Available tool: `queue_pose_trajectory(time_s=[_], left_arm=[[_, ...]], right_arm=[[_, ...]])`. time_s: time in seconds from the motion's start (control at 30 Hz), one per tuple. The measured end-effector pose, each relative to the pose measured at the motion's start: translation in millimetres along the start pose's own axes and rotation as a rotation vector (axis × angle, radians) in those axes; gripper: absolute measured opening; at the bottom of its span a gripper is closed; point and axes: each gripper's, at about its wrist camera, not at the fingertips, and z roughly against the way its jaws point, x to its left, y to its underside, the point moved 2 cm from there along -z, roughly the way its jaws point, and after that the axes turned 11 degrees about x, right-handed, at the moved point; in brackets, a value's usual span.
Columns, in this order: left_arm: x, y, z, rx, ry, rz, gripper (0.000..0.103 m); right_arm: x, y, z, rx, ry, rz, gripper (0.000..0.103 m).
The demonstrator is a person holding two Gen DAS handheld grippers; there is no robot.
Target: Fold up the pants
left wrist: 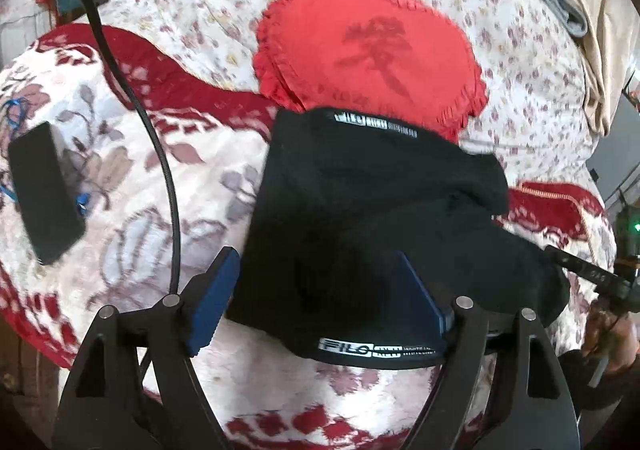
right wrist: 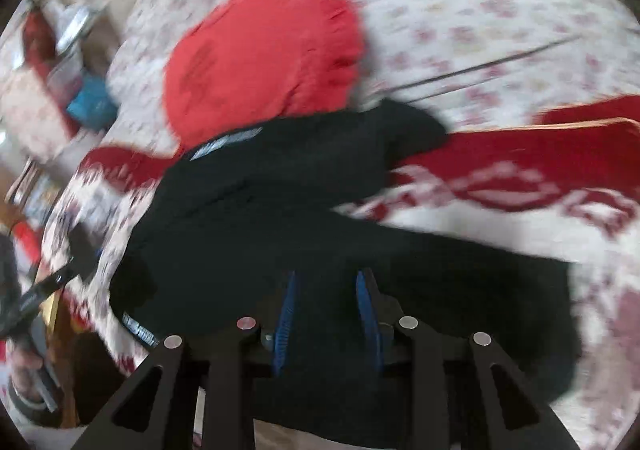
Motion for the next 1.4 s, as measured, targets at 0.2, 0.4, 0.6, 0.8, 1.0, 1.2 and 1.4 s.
queue_pose_trajectory(time_s=[0.2, 0.4, 0.6, 0.8, 1.0, 1.2, 1.4], left_arm=[[-14.3, 11.1, -46.6, 0.054, -0.022, -0.031, 0.081], [-23.2, 7.1, -69.8, 0.100, -0.097, -0.127, 0.080], [0.3, -31.4, -40.5, 0.011, -0.035, -0.039, 0.080], [31.8, -49.0, -47.2, 0.034, 0.001, 0.074, 0.080], [45.5, -48.9, -58.5, 0.060, -0.014, 0.097, 0.080], [53.8, -47.7, -58.6, 0.068, 0.005, 0.137, 0.080], [64.2, -47.0, -35.4, 0.020, 0.034, 0.196, 0.080]], right_arm=[[36.4, 4.5, -67.2, 0.124, -0.010, 0.112, 0.033], [40.6, -18.6, -60.2, 0.110, -0.051, 0.141, 0.036], [67.5, -95.6, -58.1, -0.028, 0.018, 0.291, 0.050], [75.7, -167.4, -109.2, 0.012, 0.159, 0.496, 0.050], [74.0, -194.5, -160.3, 0.116, 0.209, 0.615, 0.038], [78.0, -184.6, -166.6, 0.078, 0.287, 0.644, 0.006], [92.8, -139.2, -79.2, -0.072, 0.207, 0.623, 0.000]])
